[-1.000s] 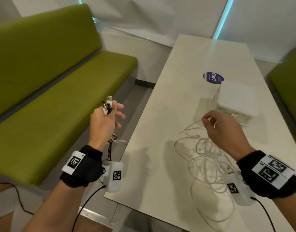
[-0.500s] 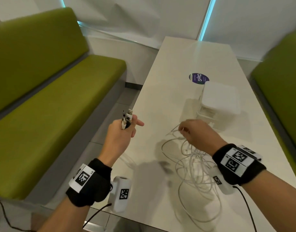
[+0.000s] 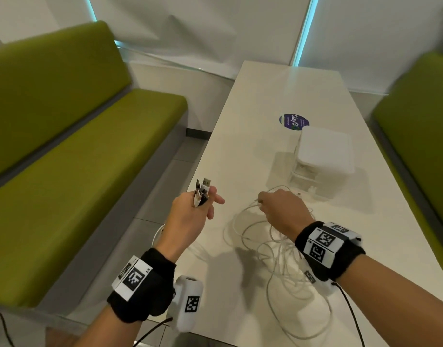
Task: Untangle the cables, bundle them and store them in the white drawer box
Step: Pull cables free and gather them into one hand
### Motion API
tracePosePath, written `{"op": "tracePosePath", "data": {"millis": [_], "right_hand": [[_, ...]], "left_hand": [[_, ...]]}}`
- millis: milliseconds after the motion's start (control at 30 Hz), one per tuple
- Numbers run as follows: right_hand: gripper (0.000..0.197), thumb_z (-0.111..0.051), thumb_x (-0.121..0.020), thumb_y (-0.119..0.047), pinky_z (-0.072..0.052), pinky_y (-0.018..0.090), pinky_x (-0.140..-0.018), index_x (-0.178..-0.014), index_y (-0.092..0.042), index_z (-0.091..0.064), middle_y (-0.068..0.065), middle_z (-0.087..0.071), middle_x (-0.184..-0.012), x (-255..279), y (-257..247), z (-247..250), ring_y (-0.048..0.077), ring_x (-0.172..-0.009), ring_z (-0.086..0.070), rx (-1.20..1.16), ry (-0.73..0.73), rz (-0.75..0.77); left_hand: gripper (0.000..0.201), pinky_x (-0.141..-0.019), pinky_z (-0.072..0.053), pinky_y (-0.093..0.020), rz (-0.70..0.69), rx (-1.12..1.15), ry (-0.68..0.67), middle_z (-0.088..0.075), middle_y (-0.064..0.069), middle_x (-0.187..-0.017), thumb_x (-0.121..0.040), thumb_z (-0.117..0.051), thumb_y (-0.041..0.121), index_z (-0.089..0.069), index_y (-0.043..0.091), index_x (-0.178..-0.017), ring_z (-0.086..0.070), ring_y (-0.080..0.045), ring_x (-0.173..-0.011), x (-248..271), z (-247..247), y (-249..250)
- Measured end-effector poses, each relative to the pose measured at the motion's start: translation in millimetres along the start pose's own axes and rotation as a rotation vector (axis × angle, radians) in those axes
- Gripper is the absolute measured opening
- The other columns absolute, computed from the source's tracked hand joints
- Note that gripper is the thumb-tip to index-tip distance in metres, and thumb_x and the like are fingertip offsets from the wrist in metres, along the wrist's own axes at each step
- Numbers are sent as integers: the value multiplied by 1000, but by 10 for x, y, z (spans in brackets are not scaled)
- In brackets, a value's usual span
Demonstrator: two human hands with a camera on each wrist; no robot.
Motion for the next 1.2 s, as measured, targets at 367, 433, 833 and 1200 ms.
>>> {"op": "tracePosePath", "data": {"millis": [367,433,833,1200], "right_hand": [[25,-68,-90,-27,-57,29,-81,-115,-28,-72,-8,-77,-95,509,-305,813,4,-74,-70,-809,400,85],[34,-67,-90,-22,-56,28,-78,-122,-31,-66,-7,-76,-93,545,-351,817,6,-73,-70,-867,381,79],[22,-48,-102,-19,-42,10,-67,-110,-24,-68,-12,-69,-80,739,-479,674,1,-79,-61,-1008,387,74],[50,-47,-101,-39,-45,25,-101,-148,-33,-35,-13,-56,-137,787,-582,306,2,-118,-57,-1122,34,77]], "left_hand": [[56,-79,-58,-30,-62,125,-78,-74,2,-93,-80,-49,62,-73,17,-103,-70,-11,-81,130,-254,183],[53,-81,-57,-25,-56,124,-147,-76,2,-89,-82,-49,57,-74,13,-98,-72,-12,-83,166,-325,225],[58,-48,-32,-14,-34,-55,-217,-48,15,-46,-100,-51,15,-60,39,-49,-41,-4,-44,240,-348,302],[34,-46,-32,-18,-141,152,-11,-47,5,-55,-101,-50,25,-69,8,-80,-38,-10,-50,230,-164,412]]}}
Point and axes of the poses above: each hand's wrist, its own x-axis away from the middle knuckle, its own z-axis out of the back of the hand, y = z × x, the point moved 5 cm from there along -x, towards the middle knuckle
